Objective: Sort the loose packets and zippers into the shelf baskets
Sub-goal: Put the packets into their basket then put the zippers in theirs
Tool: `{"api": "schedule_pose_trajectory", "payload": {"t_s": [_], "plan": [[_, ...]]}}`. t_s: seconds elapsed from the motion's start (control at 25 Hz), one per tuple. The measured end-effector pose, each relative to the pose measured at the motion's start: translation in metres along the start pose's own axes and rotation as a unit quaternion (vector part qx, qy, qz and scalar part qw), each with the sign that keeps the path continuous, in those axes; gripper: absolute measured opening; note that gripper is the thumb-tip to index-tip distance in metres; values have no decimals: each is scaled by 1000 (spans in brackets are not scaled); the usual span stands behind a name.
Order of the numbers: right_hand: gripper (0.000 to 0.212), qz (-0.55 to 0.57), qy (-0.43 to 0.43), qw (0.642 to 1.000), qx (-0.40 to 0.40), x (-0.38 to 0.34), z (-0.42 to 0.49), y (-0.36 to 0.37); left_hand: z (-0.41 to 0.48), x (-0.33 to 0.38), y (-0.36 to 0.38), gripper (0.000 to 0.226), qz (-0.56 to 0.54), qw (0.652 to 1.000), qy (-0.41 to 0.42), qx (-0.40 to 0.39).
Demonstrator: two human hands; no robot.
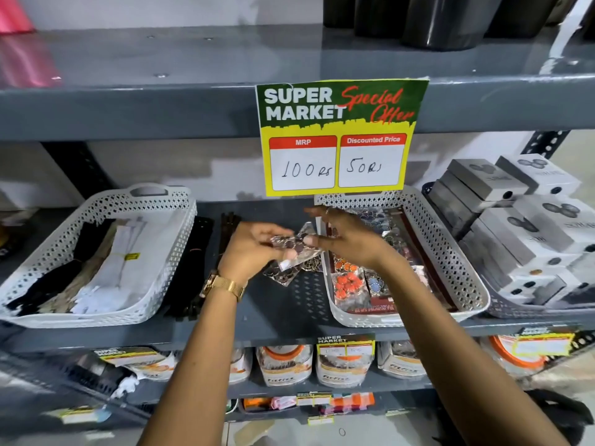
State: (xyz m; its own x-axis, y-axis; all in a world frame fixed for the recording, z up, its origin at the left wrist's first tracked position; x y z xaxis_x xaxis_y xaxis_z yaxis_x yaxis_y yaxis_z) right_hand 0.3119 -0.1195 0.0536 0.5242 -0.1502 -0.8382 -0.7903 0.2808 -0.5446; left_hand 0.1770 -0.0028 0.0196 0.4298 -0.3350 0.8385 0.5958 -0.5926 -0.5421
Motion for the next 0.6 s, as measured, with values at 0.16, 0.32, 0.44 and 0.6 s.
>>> {"api": "schedule_pose_trajectory", "payload": {"t_s": [0.16,0.32,0.44,0.6], "plan": [[20,39,58,998,1,5,2,-36,7,24,23,44,-37,998,22,-47],[10,26,184,983,5,46,-23,-50,22,-16,29,43,311,948,-50,-43],[13,18,238,971,-13,65,-32,-26,21,-45,44,52,411,909,-65,-37],[30,-113,261,957,53,65,-33,-10,24,-52,55,49,411,909,-64,3]]}}
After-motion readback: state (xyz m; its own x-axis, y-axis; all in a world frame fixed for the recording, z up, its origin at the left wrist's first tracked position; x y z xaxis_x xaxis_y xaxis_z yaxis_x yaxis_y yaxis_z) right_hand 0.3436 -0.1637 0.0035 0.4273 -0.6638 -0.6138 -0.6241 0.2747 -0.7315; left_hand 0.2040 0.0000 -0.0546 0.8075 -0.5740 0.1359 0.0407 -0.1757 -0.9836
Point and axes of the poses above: each hand's wrist, its own z-axis towards the middle knuckle, its own y-axis out of the palm, x = y × z, the point moved 4 cm from there along z, towards the middle knuckle, and after that the axes turned 15 degrees about z, right-handed, at the moved point
